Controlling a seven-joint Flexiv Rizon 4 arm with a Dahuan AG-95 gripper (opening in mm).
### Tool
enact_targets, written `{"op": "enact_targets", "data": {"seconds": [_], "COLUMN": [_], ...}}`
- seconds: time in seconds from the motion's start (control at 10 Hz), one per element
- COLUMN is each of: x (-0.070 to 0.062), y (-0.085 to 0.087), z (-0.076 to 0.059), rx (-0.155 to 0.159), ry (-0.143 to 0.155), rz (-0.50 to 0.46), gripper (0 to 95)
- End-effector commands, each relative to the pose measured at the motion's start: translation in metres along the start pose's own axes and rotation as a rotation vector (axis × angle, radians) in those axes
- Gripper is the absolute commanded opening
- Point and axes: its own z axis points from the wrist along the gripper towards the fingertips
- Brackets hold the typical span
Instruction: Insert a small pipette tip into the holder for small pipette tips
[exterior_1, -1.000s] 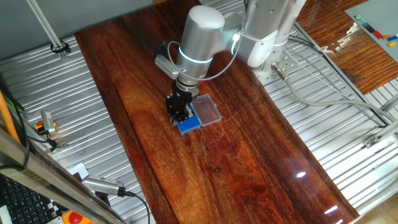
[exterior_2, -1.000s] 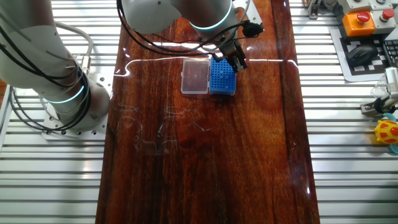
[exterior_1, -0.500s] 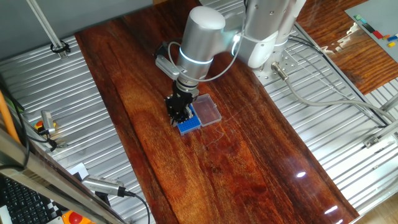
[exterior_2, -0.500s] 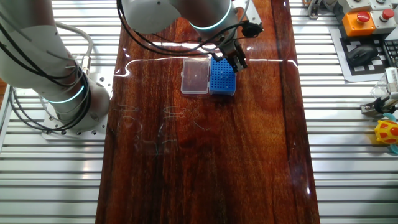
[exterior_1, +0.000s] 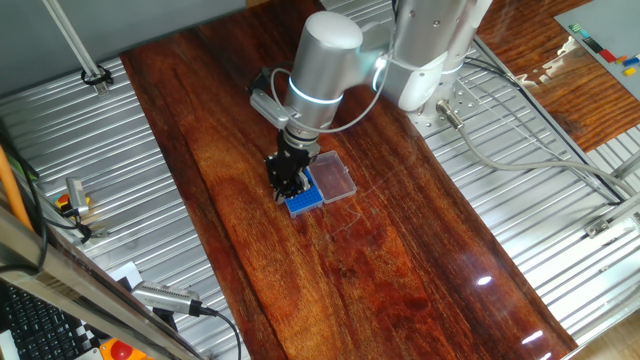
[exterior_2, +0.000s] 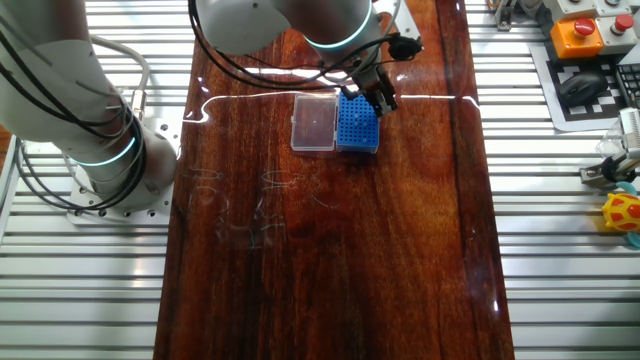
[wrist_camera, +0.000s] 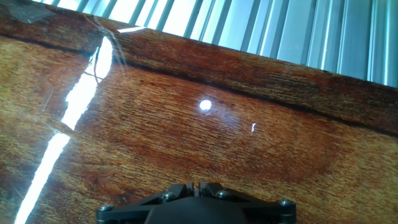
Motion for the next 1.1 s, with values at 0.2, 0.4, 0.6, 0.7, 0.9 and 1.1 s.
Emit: {"op": "enact_targets", "data": {"seconds": [0.2, 0.4, 0.6, 0.7, 0.9, 1.1], "x": [0.0001, 0.0006, 0.0022, 0.0031, 0.0044, 0.0044], "y": [-0.0002, -0.0007, -0.0012, -0.0015, -0.0017, -0.0016], "z": [-0.0002, -0.0008, -0.0007, -0.0009, -0.0009, -0.0011], "rx": [0.002, 0.006, 0.006, 0.007, 0.008, 0.008], "ry": [-0.001, 0.0, -0.001, -0.001, -0.003, -0.004], "rz": [-0.001, 0.0, 0.0, 0.0, -0.001, 0.002], "gripper": [0.0, 0.0, 0.0, 0.0, 0.0, 0.0]}}
